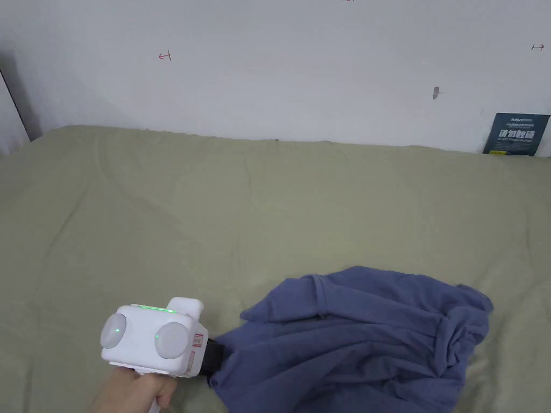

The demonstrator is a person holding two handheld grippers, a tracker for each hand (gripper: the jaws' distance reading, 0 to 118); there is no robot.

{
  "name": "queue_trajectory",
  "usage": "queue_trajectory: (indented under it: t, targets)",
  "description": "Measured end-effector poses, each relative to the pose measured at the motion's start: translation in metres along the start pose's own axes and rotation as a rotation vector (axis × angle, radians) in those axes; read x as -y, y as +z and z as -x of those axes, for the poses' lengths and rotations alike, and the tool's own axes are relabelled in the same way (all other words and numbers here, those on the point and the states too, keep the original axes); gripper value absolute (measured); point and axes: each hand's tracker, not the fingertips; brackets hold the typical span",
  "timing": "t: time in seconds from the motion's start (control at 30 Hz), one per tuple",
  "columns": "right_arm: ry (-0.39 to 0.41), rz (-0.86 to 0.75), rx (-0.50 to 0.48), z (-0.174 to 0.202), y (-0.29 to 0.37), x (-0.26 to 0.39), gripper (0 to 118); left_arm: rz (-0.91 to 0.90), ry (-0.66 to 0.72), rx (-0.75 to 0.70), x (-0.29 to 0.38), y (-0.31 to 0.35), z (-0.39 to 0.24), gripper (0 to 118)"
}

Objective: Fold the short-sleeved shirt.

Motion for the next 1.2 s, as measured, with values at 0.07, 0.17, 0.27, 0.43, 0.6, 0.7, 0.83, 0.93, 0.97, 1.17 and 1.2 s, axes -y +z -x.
queue_trajectory:
  t: [0.07,0.17,0.27,0.43,0.6,0.7,0.83,0.93,0.97,1.17,1.2]
  targets:
    - [-0.002,0.005,-0.002,0.0,0.0,0.0,0,-0.047,0.062,0.06,0.001,0.011,0.002,0]
    - [-0.012,0.002,-0.01,0.0,0.001,-0.002,0,-0.024,0.022,0.023,0.01,0.01,-0.004,0]
    - [-0.02,0.017,0.005,-0.005,-0.007,-0.01,0,-0.02,0.023,0.025,0.013,0.008,-0.002,0]
    - [-0.018,0.048,0.072,-0.03,-0.052,-0.039,0,-0.036,0.031,0.028,0.016,0.01,-0.001,0]
    - [0.041,0.117,0.057,-0.06,-0.139,-0.094,0,-0.052,0.044,0.053,0.02,0.015,-0.002,0]
    - [0.13,0.177,0.062,-0.08,-0.204,-0.121,0,-0.059,0.063,0.082,0.024,0.018,0.001,0]
    - [0.154,0.247,0.069,-0.099,-0.28,-0.146,0,-0.065,0.069,0.093,0.024,0.021,0.001,0]
    - [0.142,0.31,0.065,-0.111,-0.322,-0.155,2,-0.07,0.056,0.09,0.022,0.019,0.0,1]
    - [0.129,0.34,0.055,-0.115,-0.333,-0.156,25,-0.073,0.054,0.09,0.023,0.019,-0.001,1]
    - [0.115,0.487,0.035,-0.113,-0.371,-0.147,117,-0.068,0.029,0.09,0.019,0.017,-0.002,1]
    - [0.139,0.514,0.014,-0.115,-0.373,-0.14,117,-0.067,0.029,0.09,0.019,0.016,-0.002,1]
